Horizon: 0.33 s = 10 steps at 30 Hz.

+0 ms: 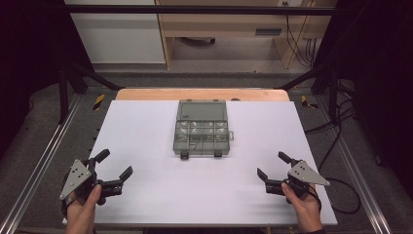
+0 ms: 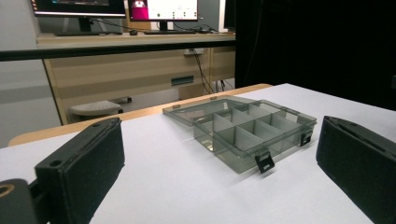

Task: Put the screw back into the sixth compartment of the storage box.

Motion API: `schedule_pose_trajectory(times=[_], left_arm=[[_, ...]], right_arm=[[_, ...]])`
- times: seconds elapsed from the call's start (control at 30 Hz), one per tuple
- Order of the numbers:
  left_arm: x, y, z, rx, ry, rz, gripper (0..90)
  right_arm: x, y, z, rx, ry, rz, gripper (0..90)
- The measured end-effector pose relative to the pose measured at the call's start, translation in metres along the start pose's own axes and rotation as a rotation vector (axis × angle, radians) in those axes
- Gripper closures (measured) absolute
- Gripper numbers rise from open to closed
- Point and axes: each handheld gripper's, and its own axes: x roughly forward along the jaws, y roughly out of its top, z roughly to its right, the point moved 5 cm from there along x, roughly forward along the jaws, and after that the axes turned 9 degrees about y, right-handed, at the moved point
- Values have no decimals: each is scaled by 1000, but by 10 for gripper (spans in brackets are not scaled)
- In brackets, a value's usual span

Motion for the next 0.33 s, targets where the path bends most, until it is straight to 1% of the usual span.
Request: schedule_pose_trajectory(times=[0.13,0.2,0.3,0.33], left_arm=[[-4,-5,-4,1,21,12,9],[-5,-7,-5,-2,23,17,8],[-8,-8,-7,-1,32,21,8],[-8,-9,-7,5,33,22,8]], right_arm=[[-1,0,1,7,-2,4,44],[-2,1,2,8,-6,12,44],[-4,1,4,24,-14,22,43],[-4,1,4,29,-19,29,43]])
